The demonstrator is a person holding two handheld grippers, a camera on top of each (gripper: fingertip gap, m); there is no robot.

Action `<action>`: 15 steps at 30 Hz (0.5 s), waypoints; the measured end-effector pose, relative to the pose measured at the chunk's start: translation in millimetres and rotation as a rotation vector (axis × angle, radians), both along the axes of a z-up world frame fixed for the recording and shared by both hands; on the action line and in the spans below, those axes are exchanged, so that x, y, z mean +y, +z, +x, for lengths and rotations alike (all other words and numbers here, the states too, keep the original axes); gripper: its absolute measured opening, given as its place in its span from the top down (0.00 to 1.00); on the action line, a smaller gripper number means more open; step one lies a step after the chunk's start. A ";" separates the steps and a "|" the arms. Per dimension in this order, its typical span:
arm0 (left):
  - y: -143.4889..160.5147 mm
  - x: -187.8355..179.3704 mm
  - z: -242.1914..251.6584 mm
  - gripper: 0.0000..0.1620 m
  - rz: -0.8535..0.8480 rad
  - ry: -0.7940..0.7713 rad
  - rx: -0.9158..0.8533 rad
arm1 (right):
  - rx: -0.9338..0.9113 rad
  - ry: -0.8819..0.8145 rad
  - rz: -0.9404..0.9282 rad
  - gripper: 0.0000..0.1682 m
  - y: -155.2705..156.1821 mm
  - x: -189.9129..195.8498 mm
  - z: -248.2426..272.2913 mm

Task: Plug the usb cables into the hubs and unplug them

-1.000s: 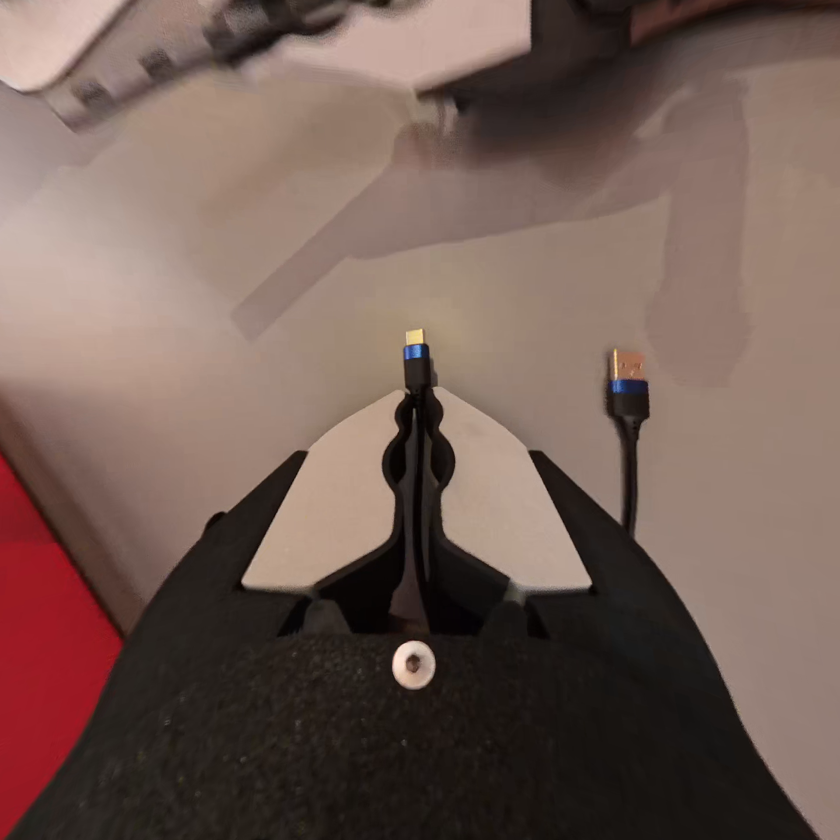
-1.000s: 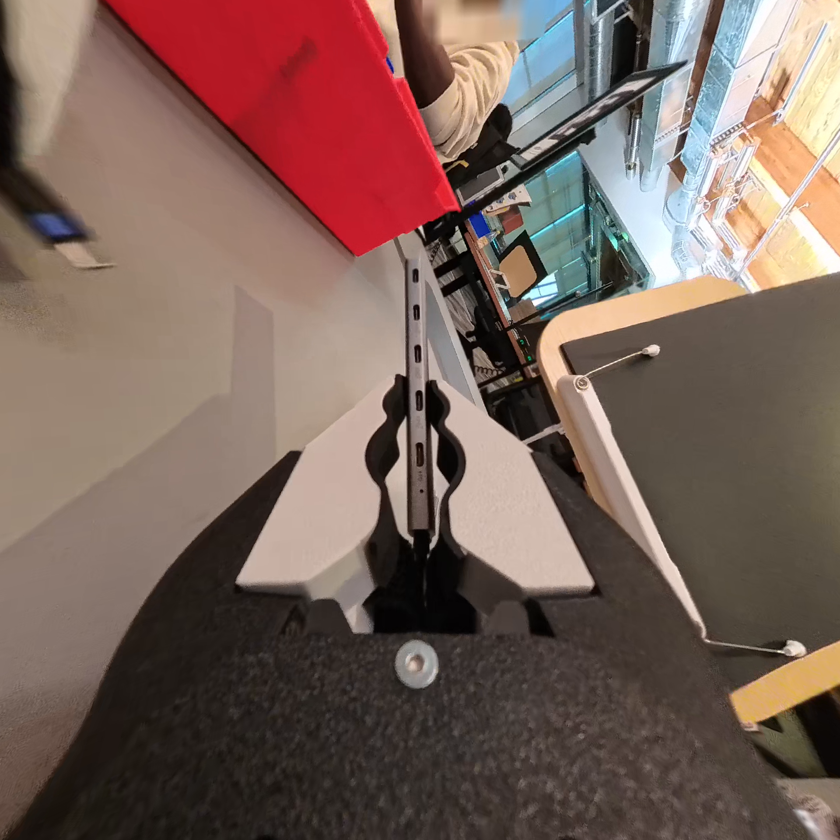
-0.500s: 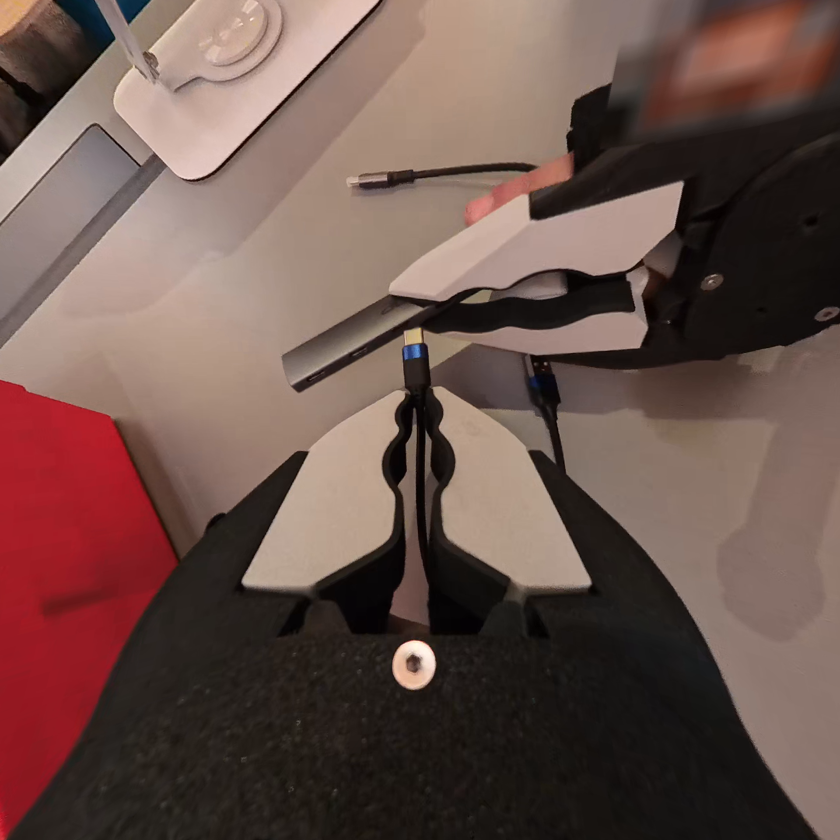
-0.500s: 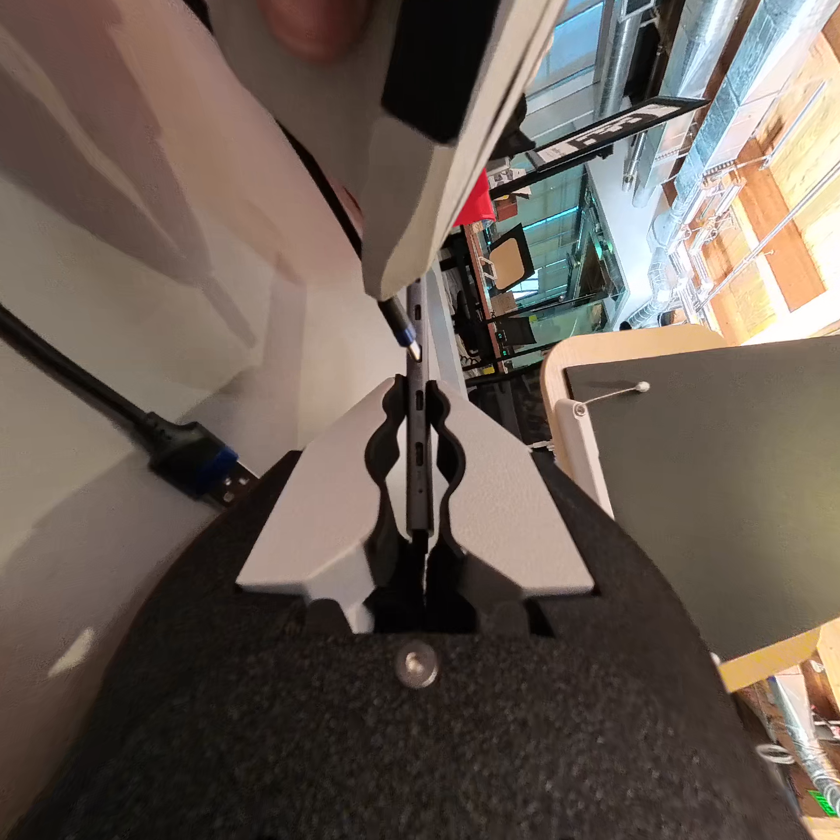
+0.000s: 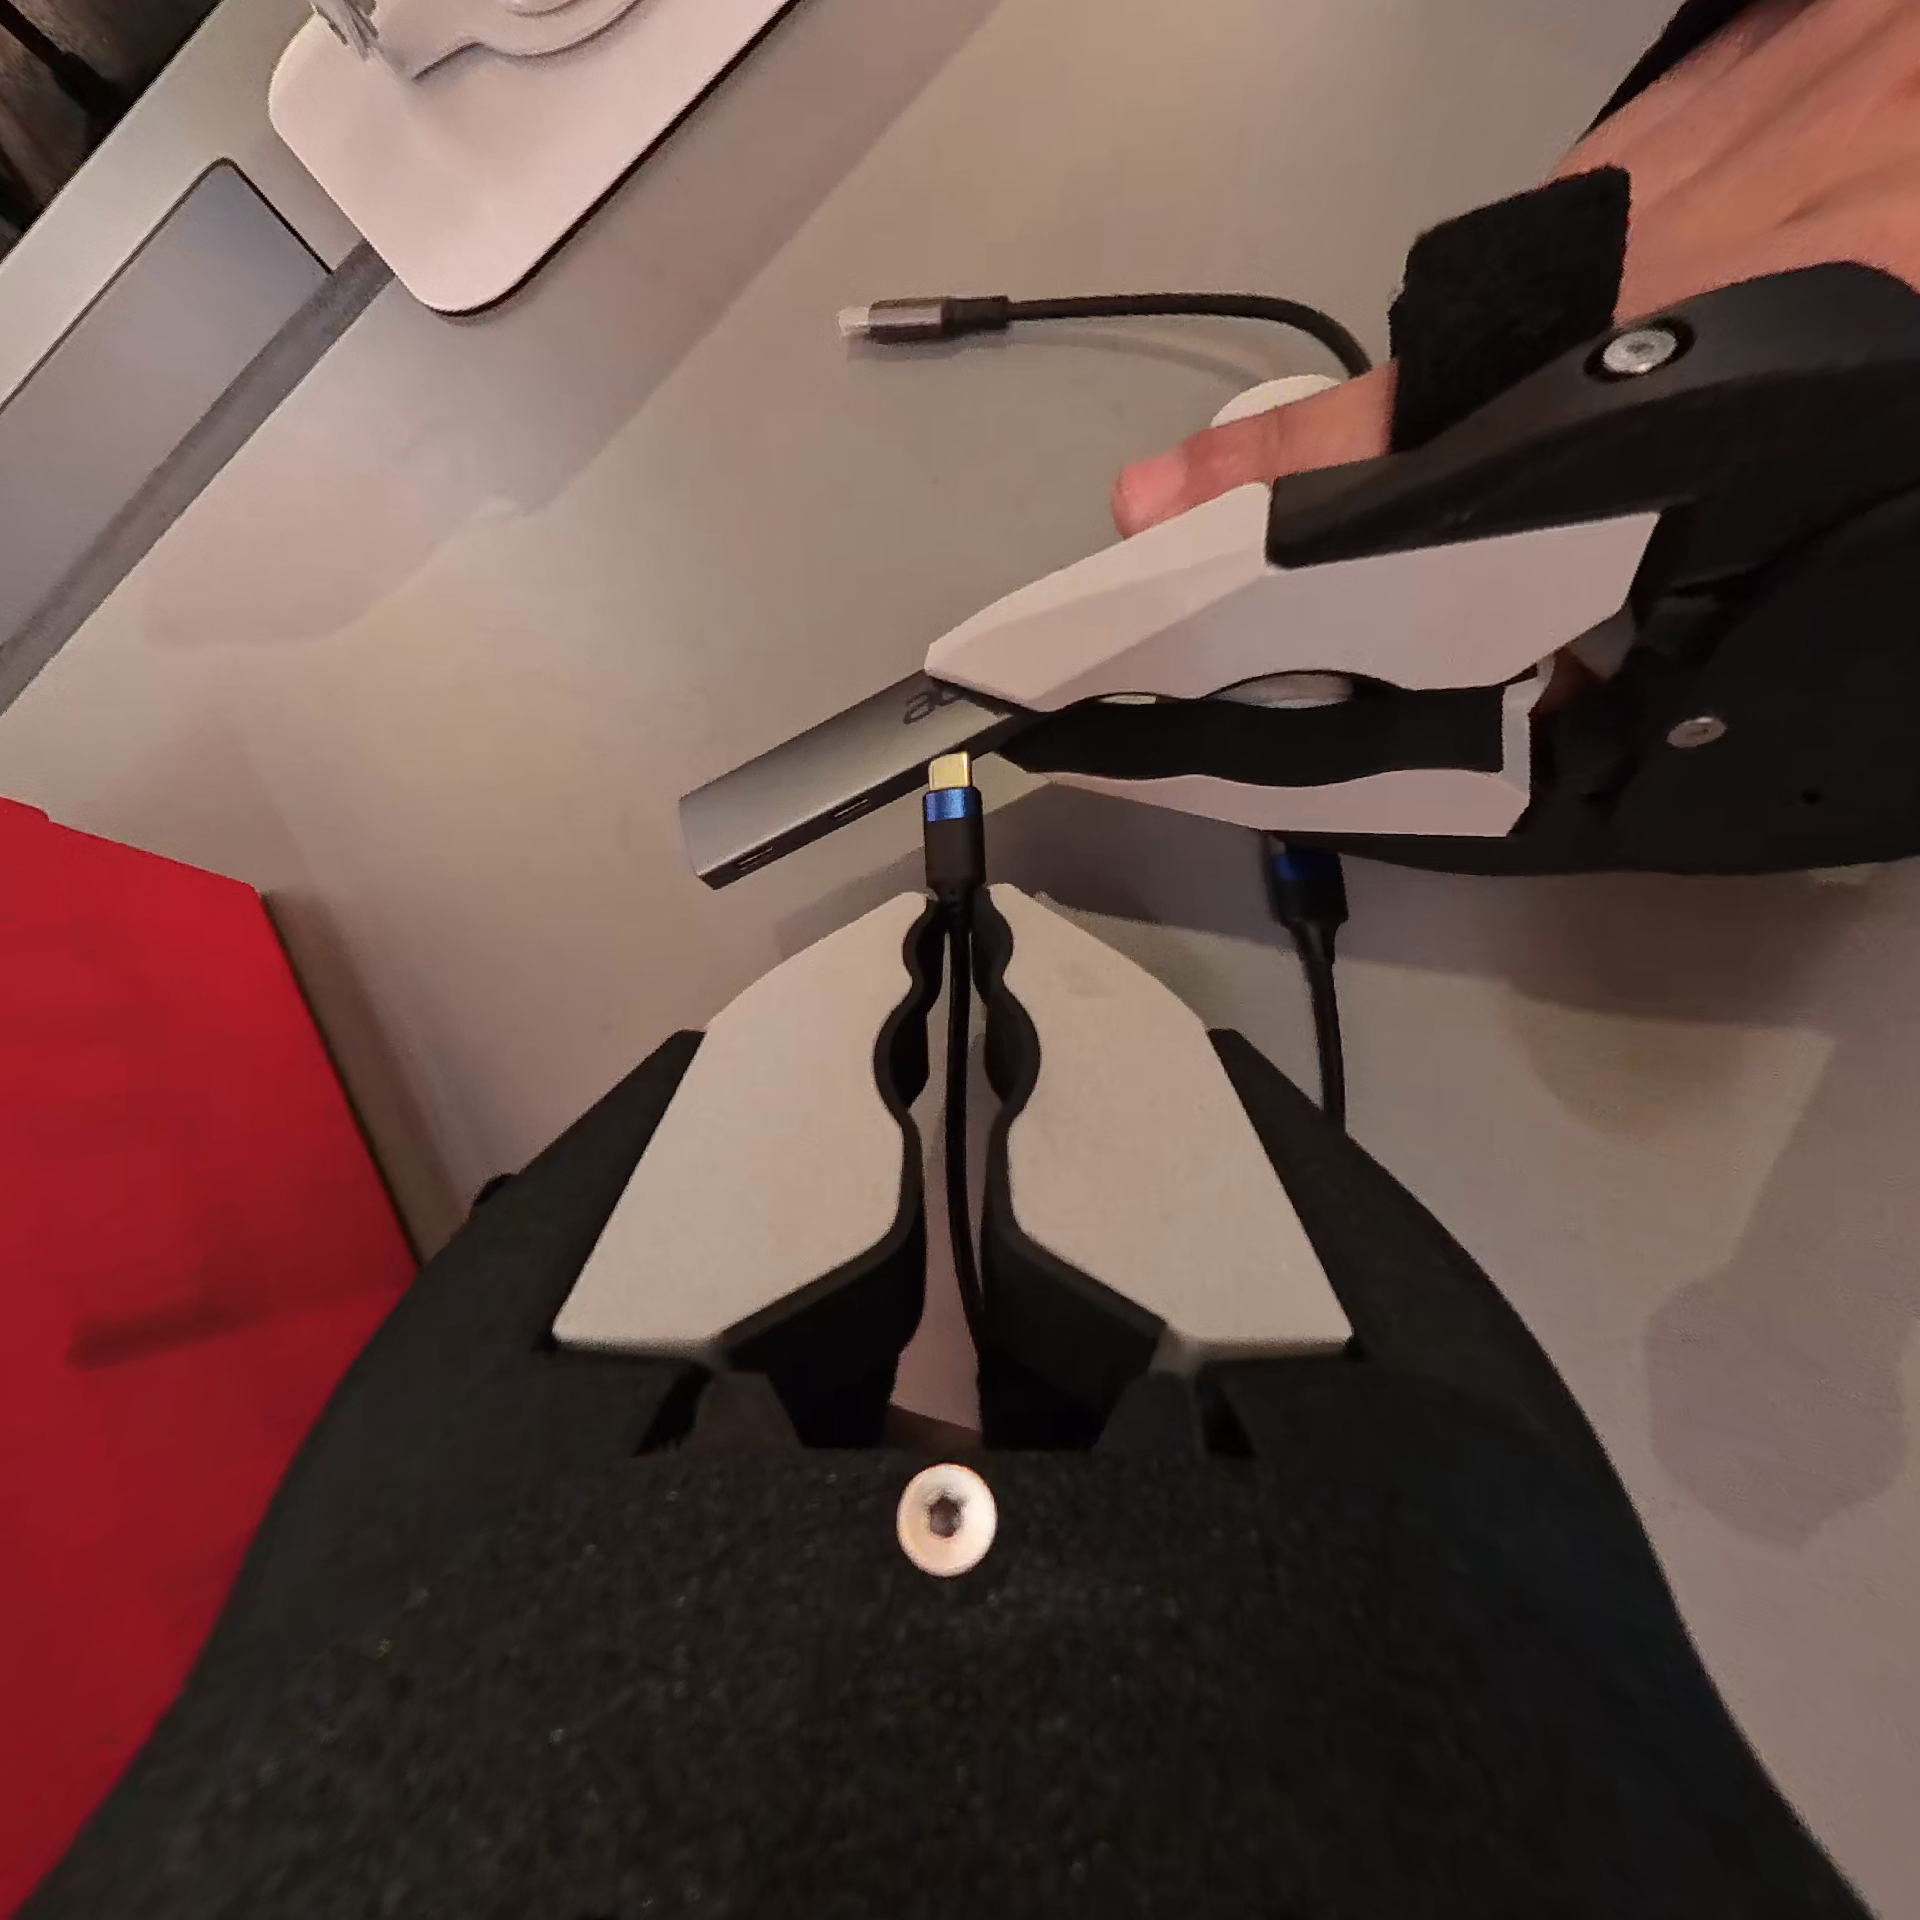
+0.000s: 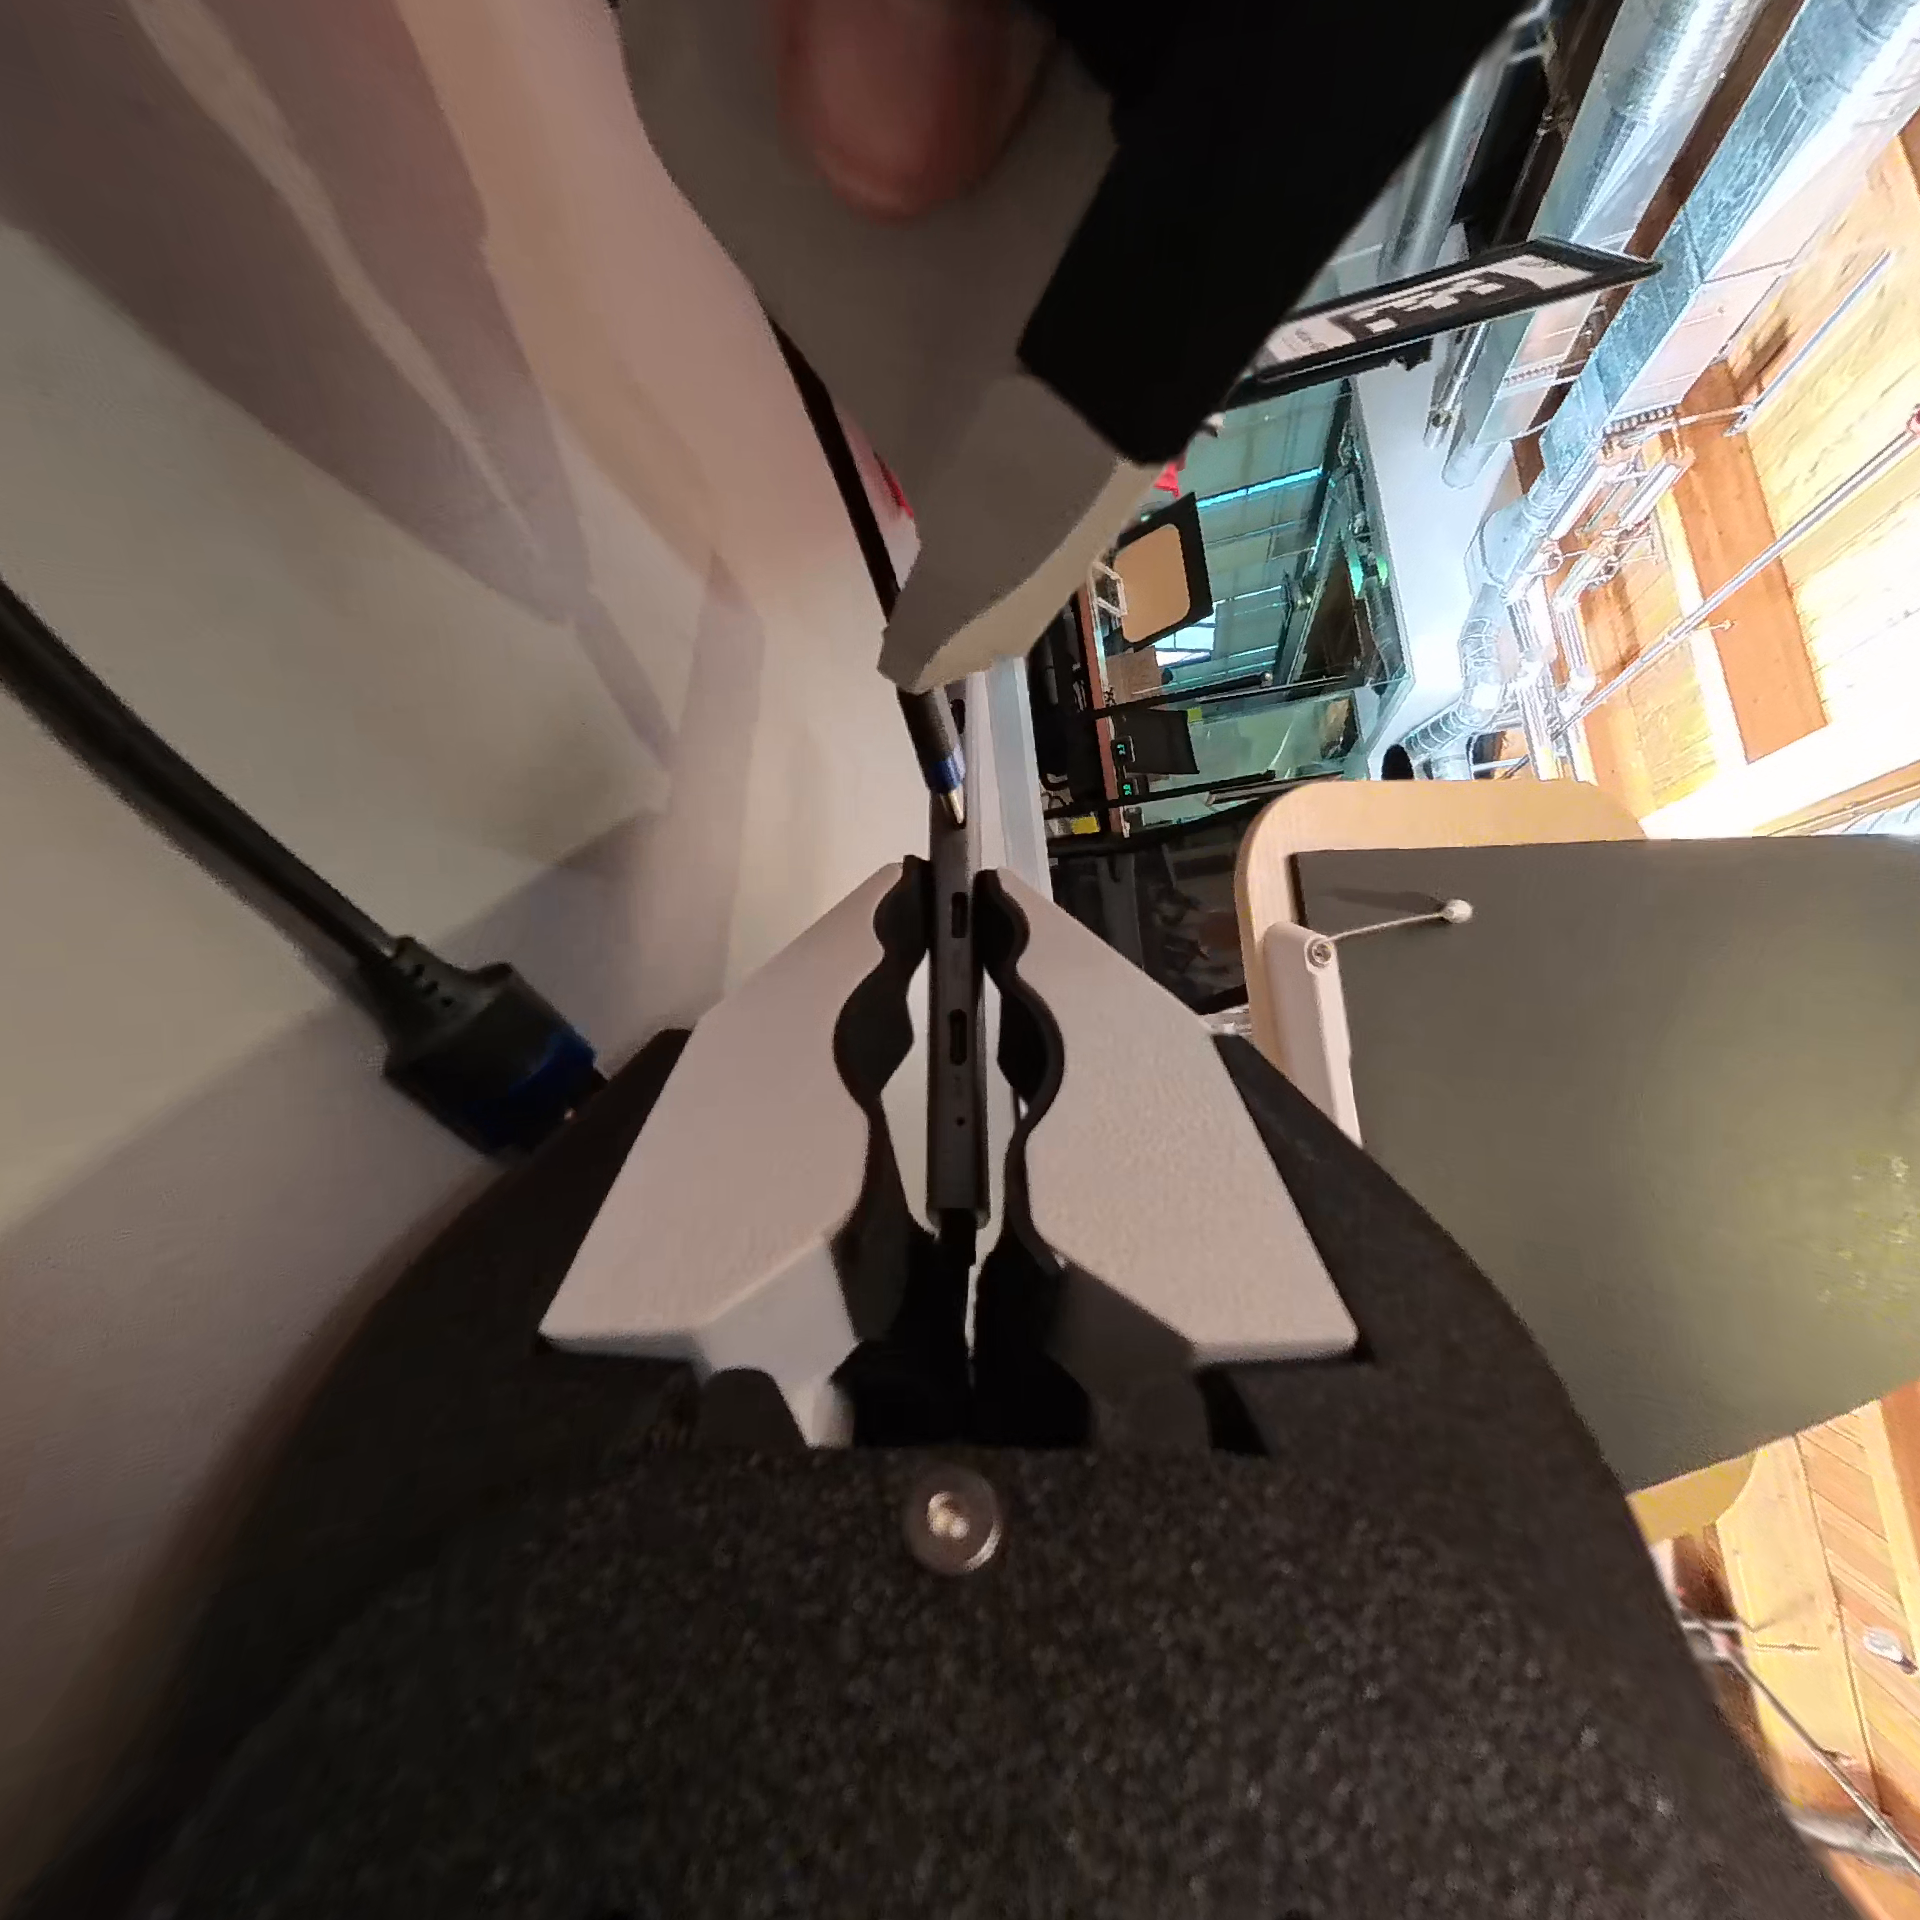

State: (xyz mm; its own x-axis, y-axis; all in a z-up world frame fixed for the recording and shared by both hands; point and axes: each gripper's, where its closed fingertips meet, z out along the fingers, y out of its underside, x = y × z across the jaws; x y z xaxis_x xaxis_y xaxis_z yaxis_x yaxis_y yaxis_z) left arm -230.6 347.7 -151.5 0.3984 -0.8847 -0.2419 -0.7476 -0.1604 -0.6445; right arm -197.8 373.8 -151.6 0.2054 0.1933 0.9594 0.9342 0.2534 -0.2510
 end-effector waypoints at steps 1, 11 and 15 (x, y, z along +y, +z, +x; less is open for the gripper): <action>-0.1 0.4 0.3 0.97 0.001 0.005 -0.002 | -0.004 -0.006 0.004 0.95 0.2 0.1 0.2; 11.5 0.8 9.2 0.97 0.028 0.025 -0.102 | 0.013 -0.028 0.018 0.95 6.3 -1.2 1.0; 20.6 -2.5 17.4 0.97 0.055 -0.010 -0.206 | 0.042 -0.002 0.024 0.96 10.6 -4.2 4.7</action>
